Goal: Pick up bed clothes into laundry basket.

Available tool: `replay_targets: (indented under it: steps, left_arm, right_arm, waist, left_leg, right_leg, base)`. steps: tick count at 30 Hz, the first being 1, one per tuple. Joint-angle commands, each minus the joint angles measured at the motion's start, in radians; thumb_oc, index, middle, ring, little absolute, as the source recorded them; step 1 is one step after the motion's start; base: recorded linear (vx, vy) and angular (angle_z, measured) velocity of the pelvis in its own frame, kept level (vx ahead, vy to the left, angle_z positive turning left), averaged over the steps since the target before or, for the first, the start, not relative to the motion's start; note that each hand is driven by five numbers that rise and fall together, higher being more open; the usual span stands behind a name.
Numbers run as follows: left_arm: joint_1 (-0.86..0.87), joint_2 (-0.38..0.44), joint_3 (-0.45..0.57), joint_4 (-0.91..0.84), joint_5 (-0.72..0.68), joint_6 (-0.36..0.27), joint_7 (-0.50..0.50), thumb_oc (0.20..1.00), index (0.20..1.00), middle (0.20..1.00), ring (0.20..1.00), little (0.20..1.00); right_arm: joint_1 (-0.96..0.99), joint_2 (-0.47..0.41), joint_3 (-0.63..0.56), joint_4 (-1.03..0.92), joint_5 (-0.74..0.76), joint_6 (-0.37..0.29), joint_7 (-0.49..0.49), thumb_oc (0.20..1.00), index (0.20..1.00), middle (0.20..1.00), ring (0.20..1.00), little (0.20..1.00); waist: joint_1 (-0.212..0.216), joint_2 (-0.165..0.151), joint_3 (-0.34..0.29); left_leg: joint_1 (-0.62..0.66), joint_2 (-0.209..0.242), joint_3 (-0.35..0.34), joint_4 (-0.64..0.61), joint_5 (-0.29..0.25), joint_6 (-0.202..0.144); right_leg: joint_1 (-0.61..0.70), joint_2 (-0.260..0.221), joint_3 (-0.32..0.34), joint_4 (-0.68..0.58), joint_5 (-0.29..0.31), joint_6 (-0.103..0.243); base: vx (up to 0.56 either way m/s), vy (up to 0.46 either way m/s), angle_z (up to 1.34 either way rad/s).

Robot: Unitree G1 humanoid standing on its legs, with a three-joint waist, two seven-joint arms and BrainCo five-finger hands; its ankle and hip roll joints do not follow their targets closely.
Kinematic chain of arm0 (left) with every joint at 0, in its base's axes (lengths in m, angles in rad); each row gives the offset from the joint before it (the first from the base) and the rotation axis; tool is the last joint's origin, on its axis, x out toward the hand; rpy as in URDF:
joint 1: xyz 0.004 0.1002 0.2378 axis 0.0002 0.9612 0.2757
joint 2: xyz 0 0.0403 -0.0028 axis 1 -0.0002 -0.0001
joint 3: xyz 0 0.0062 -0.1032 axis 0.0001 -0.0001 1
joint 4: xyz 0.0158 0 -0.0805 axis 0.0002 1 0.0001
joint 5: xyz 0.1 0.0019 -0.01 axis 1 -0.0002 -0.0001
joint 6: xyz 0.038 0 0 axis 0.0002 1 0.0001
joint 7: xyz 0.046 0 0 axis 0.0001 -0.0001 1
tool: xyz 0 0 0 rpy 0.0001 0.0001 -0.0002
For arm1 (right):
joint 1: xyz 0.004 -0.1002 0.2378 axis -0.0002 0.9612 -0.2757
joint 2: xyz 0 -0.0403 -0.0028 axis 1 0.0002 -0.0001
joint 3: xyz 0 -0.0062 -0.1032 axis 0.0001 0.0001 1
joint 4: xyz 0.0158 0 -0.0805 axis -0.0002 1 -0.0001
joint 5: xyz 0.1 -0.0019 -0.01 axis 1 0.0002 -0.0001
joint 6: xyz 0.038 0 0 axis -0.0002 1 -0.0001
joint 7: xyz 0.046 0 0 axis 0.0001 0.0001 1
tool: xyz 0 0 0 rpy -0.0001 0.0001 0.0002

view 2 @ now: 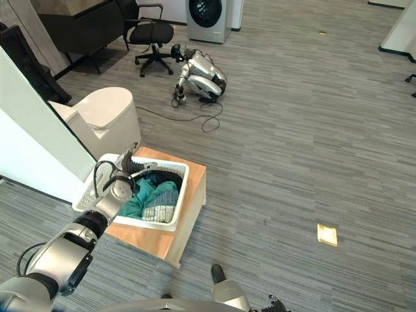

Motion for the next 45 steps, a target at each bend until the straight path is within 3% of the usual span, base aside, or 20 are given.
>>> replay_targets:
  steps: [1,7,8,12,13,14,15,20,22,23,24,26,28,32,36,37,39,40,43,45]
  left_arm:
    - [-0.148,0.061,0.049,-0.080,-0.021,-0.053,0.075,1.000,1.000,1.000,1.000,1.000]
    - [0.003,0.062,0.166,-0.418,-0.228,-0.135,0.001,1.000,1.000,1.000,1.000,1.000]
    - [0.066,0.081,0.177,-0.507,-0.281,-0.166,-0.060,1.000,1.000,1.000,1.000,1.000]
    - [0.205,0.094,0.238,-0.651,-0.384,-0.206,-0.115,1.000,1.000,1.000,1.000,1.000]
    - [0.265,0.110,0.300,-0.677,-0.445,-0.213,-0.129,1.000,1.000,1.000,1.000,1.000]
    - [0.348,0.108,0.365,-0.732,-0.455,-0.231,-0.147,1.000,1.000,1.000,1.000,1.000]
    - [0.519,0.084,0.476,-0.818,-0.479,-0.232,-0.169,1.000,1.000,1.000,1.000,1.000]
    - [0.662,0.072,0.524,-0.908,-0.537,-0.251,-0.205,1.000,1.000,1.000,1.000,1.000]
    - [0.690,0.068,0.530,-0.912,-0.546,-0.258,-0.200,1.000,1.000,1.000,1.000,1.000]
    - [0.700,0.070,0.531,-0.909,-0.549,-0.260,-0.200,1.000,1.000,1.000,1.000,1.000]
    - [0.705,0.067,0.519,-0.882,-0.569,-0.265,-0.200,1.000,1.000,1.000,1.000,1.000]
    - [0.716,0.071,0.532,-0.879,-0.571,-0.266,-0.206,1.000,1.000,1.000,1.000,1.000]
    - [0.741,0.068,0.559,-0.862,-0.565,-0.266,-0.205,1.000,1.000,1.000,1.000,1.000]
    - [0.816,0.028,0.588,-0.872,-0.575,-0.280,-0.195,1.000,1.000,1.000,1.000,1.000]
    - [0.824,0.005,0.567,-0.818,-0.599,-0.275,-0.205,1.000,1.000,1.000,1.000,1.000]
    - [0.842,-0.002,0.568,-0.809,-0.601,-0.272,-0.202,1.000,1.000,1.000,1.000,1.000]
    - [0.852,-0.003,0.563,-0.805,-0.606,-0.266,-0.211,1.000,1.000,1.000,1.000,1.000]
    - [0.852,-0.003,0.563,-0.806,-0.606,-0.266,-0.211,1.000,1.000,1.000,1.000,1.000]
    - [0.844,-0.006,0.546,-0.804,-0.634,-0.263,-0.215,1.000,1.000,1.000,1.000,1.000]
    - [0.842,-0.010,0.533,-0.807,-0.655,-0.259,-0.218,1.000,1.000,1.000,1.000,1.000]
  right_arm:
    - [-0.048,-0.038,0.026,-0.044,0.030,-0.014,-0.017,1.000,1.000,1.000,1.000,1.000]
    - [-0.167,-0.197,-0.110,-0.216,0.071,-0.004,-0.093,1.000,1.000,1.000,1.000,1.000]
    - [-0.232,-0.283,-0.160,-0.256,0.078,0.007,-0.111,1.000,1.000,1.000,1.000,1.000]
    - [-0.312,-0.421,-0.215,-0.367,0.099,0.010,-0.121,1.000,1.000,1.000,1.000,1.000]
    - [-0.247,-0.553,-0.343,-0.608,0.145,-0.001,-0.074,1.000,1.000,1.000,1.000,1.000]
    - [-0.117,-0.496,-0.382,-0.755,0.153,-0.063,-0.056,1.000,1.000,1.000,1.000,1.000]
    - [0.035,-0.429,-0.443,-1.065,0.019,-0.080,-0.013,1.000,1.000,1.000,1.000,1.000]
    - [0.055,-0.321,-0.355,-1.269,0.014,-0.141,0.075,1.000,1.000,1.000,1.000,1.000]
    - [0.023,-0.275,-0.281,-1.274,0.026,-0.150,0.097,1.000,1.000,1.000,1.000,1.000]
    - [0.004,-0.264,-0.253,-1.276,0.027,-0.158,0.100,1.000,1.000,1.000,1.000,1.000]
    - [-0.062,-0.247,-0.185,-1.254,0.051,-0.168,0.095,1.000,1.000,1.000,1.000,1.000]
    - [-0.110,-0.247,-0.145,-1.254,0.043,-0.178,0.085,1.000,1.000,1.000,1.000,1.000]
    - [-0.160,-0.223,-0.101,-1.272,0.040,-0.186,0.082,1.000,1.000,1.000,1.000,1.000]
    - [-0.275,-0.203,-0.001,-1.246,0.082,-0.206,0.075,1.000,1.000,1.000,1.000,1.000]
    - [-0.338,-0.212,0.037,-1.271,0.063,-0.192,0.058,1.000,1.000,1.000,1.000,1.000]
    - [-0.337,-0.204,0.030,-1.303,0.076,-0.184,0.064,1.000,1.000,1.000,1.000,1.000]
    - [-0.336,-0.199,0.029,-1.316,0.087,-0.180,0.072,1.000,1.000,1.000,1.000,1.000]
    - [-0.336,-0.199,0.029,-1.317,0.087,-0.180,0.072,1.000,1.000,1.000,1.000,1.000]
    - [-0.352,-0.203,0.030,-1.306,0.092,-0.174,0.071,1.000,1.000,1.000,1.000,1.000]
    - [-0.359,-0.204,0.021,-1.308,0.095,-0.164,0.069,1.000,1.000,1.000,1.000,1.000]
  waist:
    - [0.012,0.020,0.007]
    - [0.062,0.021,-0.017]
    - [0.088,0.016,-0.026]
    - [0.125,0.010,-0.038]
    - [0.122,0.004,-0.044]
    - [0.111,0.007,-0.037]
    - [0.116,0.011,-0.032]
    - [0.149,0.027,0.002]
    - [0.151,0.034,0.030]
    - [0.149,0.033,0.025]
    - [0.155,0.028,0.015]
    - [0.174,0.015,0.019]
    - [0.233,0.005,0.026]
    - [0.333,0.010,0.081]
    - [0.298,-0.006,0.097]
    - [0.292,-0.024,0.101]
    - [0.280,-0.037,0.098]
    - [0.277,-0.036,0.097]
    - [0.252,-0.045,0.085]
    - [0.238,-0.046,0.073]
  left_leg:
    - [0.021,0.062,0.034,0.012,-0.008,-0.051]
    - [0.029,0.060,0.003,0.012,-0.005,-0.049]
    - [0.029,0.058,-0.009,0.012,-0.004,-0.048]
    - [0.028,0.055,-0.030,0.012,-0.002,-0.048]
    - [0.020,0.055,-0.030,0.012,0.014,-0.049]
    - [0.016,0.055,-0.025,0.012,0.022,-0.047]
    - [0.020,0.055,-0.023,0.012,0.020,-0.038]
    - [0.018,0.063,-0.077,0.012,0.025,-0.025]
    - [-0.015,0.058,-0.159,0.012,0.069,-0.022]
    - [-0.038,0.050,-0.214,0.013,0.081,-0.019]
    - [-0.078,0.031,-0.304,0.022,0.099,-0.016]
    - [-0.104,0.018,-0.331,0.027,0.110,-0.015]
    - [-0.145,0.019,-0.354,0.041,0.134,-0.022]
    - [-0.280,0.005,-0.380,0.092,0.194,-0.065]
    - [-0.280,0.095,-0.048,0.153,0.131,-0.040]
    - [-0.256,0.112,-0.022,0.231,0.091,-0.050]
    - [-0.222,0.138,-0.012,0.303,0.038,-0.057]
    - [-0.226,0.139,-0.015,0.304,0.041,-0.056]
    - [-0.133,0.231,0.064,0.330,0.015,-0.077]
    - [-0.075,0.243,0.083,0.297,0.007,-0.095]
  right_leg:
    - [0.037,-0.052,-0.032,0.021,-0.045,0.075]
    - [0.066,-0.060,-0.060,0.025,-0.053,0.068]
    - [0.074,-0.062,-0.075,0.026,-0.055,0.067]
    - [0.089,-0.067,-0.101,0.027,-0.059,0.066]
    - [0.079,-0.066,-0.103,0.030,-0.047,0.064]
    - [0.071,-0.066,-0.099,0.037,-0.039,0.064]
    - [0.064,-0.061,-0.099,0.065,-0.044,0.063]
    - [0.008,-0.004,-0.099,0.277,-0.116,0.071]
    - [-0.016,0.066,0.035,0.378,-0.138,0.085]
    - [0.002,0.110,0.148,0.405,-0.170,0.076]
    - [0.051,0.159,0.346,0.407,-0.213,0.038]
    - [0.086,0.161,0.398,0.379,-0.242,0.000]
    - [0.122,0.135,0.345,0.282,-0.254,-0.041]
    - [0.189,0.104,0.225,0.090,-0.236,-0.055]
    - [0.166,0.047,0.020,0.062,-0.216,-0.048]
    - [0.162,0.010,-0.075,0.070,-0.203,-0.044]
    - [0.161,-0.022,-0.170,0.079,-0.199,-0.040]
    - [0.159,-0.020,-0.173,0.079,-0.196,-0.040]
    - [0.152,-0.056,-0.306,0.093,-0.184,-0.037]
    - [0.155,-0.080,-0.374,0.103,-0.172,-0.028]
  base:
    - [-0.01,-0.009,-0.05]
    - [0.01,0.001,0.04]
    - [0.01,0.007,0.15]
    - [-0.02,0.005,0.23]
    - [-0.04,0.026,0.26]
    - [-0.11,0.047,0.27]
    - [0.00,0.057,0.18]
    - [-0.07,0.034,0.05]
    - [-0.16,-0.009,0.60]
    - [-0.19,-0.011,1.50]
    - [-0.19,-0.036,2.10]
    - [-0.13,-0.059,2.23]
    - [-0.13,-0.177,1.29]
    - [-0.28,-0.168,1.41]
    - [-0.34,-0.032,2.08]
    - [-0.35,-0.036,1.92]
    - [-0.26,-0.019,1.73]
    - [-0.19,0.014,1.71]
    - [-0.19,0.093,1.58]
    - [-0.09,0.153,1.28]
